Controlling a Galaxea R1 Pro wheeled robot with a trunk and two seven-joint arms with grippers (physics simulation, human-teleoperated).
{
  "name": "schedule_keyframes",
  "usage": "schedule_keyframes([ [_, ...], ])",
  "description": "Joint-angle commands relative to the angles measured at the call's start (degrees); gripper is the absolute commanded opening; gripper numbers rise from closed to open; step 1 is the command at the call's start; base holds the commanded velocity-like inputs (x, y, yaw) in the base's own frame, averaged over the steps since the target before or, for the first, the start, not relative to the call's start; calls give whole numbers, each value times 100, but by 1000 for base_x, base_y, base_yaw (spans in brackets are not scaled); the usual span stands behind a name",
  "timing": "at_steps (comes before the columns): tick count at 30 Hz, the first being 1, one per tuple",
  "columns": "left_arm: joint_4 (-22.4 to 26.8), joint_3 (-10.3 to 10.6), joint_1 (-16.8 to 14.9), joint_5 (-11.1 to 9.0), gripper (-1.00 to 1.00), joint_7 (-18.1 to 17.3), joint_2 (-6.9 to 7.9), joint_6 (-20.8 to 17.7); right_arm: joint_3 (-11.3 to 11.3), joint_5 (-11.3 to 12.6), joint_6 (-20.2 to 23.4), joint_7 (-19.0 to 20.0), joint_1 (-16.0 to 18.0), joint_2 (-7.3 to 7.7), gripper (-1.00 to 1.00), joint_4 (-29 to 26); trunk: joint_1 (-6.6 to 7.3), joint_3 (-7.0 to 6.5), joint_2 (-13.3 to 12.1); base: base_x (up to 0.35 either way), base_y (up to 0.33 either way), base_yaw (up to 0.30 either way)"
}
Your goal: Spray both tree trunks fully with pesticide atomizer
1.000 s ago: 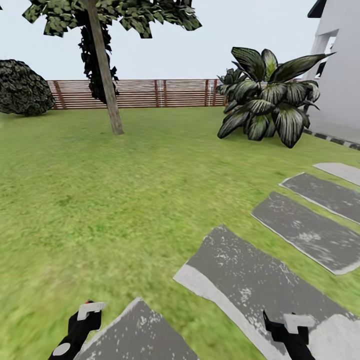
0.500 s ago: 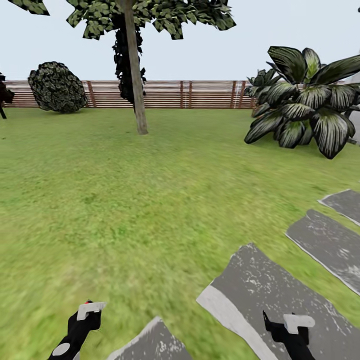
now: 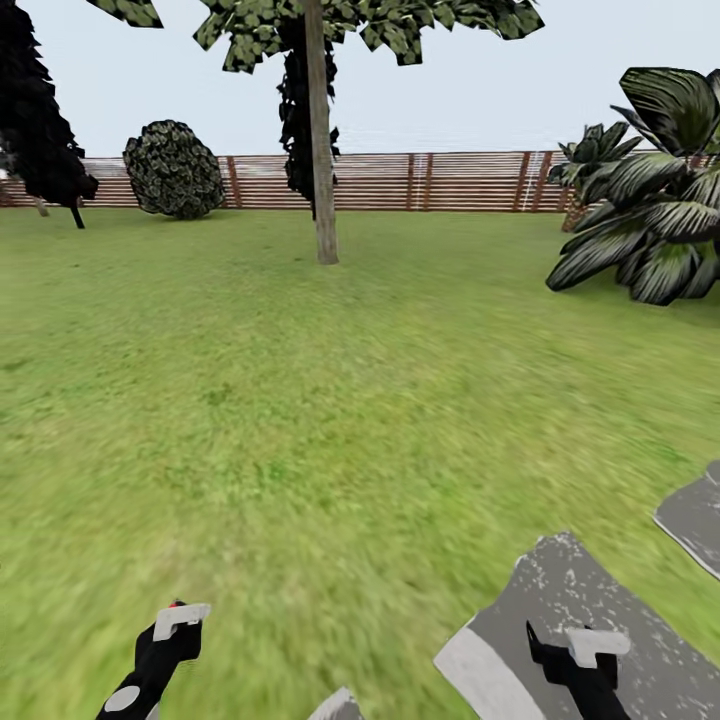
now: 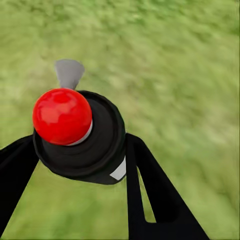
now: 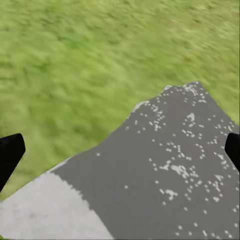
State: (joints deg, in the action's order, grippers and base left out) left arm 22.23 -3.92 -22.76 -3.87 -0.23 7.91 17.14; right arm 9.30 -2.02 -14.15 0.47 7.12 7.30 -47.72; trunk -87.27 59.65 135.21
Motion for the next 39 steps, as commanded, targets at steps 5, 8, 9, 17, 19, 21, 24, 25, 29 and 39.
schedule_keyframes([
  [5, 1, 4, 0, 0, -100, -4, 0, 0, 1, 0, 0, -1, 0, 0, 100, -2, 0, 0, 0, 337, 0, 38],
  [8, 1, 5, 0, 0, -100, -4, 0, 3, 1, 0, 0, -2, 0, 0, 100, -5, 0, 0, 0, 338, 0, 7],
  [9, 1, 5, 0, 2, -100, -4, 0, 4, 1, 0, 0, -2, 0, 0, 100, -6, 0, 0, 0, 338, 0, 3],
  [17, 1, -3, 0, 0, -100, -4, 0, 1, 1, 0, 0, 1, 0, 4, 100, -9, 0, 0, 0, 337, 0, 0],
  [19, 1, -3, 0, 0, -100, -4, 0, 0, 1, 0, 0, 1, 0, 5, 100, -5, 0, 0, 0, 337, 0, 0],
  [21, 1, -3, 0, 0, -100, -4, 0, 4, 1, 0, 0, -1, 0, 7, 100, -2, 0, 0, 0, 337, 0, 0],
  [24, 1, -3, 0, 0, -100, -4, 0, 7, 1, 0, 0, -2, 0, 8, 100, -1, 0, 0, 0, 337, 29, 0],
  [25, 1, -3, 0, 0, -100, -4, 0, 8, 1, 0, 0, -2, 0, 8, 100, -4, 0, 0, 0, 337, 52, 0],
  [29, 1, -6, 0, 0, -100, -11, 0, 7, 1, 0, 0, -3, 0, 4, 100, -3, 0, 0, 0, 338, 66, 0],
  [39, 1, -12, 0, 0, -100, -13, 0, 0, 1, 0, 0, -3, 0, 4, 100, -8, 0, 0, 0, 338, 70, 153],
])
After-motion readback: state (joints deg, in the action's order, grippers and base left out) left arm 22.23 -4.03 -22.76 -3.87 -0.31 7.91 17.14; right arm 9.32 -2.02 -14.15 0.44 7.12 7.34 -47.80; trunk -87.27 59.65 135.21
